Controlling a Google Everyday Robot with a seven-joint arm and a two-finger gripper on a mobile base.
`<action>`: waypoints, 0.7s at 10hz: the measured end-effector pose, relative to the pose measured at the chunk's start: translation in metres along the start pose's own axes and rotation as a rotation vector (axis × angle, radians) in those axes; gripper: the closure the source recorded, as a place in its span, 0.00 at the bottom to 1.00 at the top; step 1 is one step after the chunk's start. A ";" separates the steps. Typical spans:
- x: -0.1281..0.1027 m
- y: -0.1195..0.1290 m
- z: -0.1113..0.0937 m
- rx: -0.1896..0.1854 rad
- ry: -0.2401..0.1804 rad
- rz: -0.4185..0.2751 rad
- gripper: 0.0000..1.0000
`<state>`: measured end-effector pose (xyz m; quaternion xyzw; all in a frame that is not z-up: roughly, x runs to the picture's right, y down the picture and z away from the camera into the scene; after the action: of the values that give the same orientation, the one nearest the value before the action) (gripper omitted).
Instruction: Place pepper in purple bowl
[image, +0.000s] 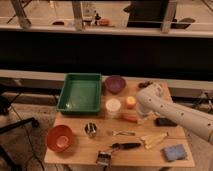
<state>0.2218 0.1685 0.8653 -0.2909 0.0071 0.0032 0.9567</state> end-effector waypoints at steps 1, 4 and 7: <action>0.006 -0.003 -0.001 0.007 0.007 0.011 1.00; 0.022 -0.011 -0.007 0.025 0.014 0.042 1.00; 0.032 -0.015 -0.015 0.047 0.010 0.064 1.00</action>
<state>0.2537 0.1476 0.8608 -0.2679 0.0210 0.0321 0.9627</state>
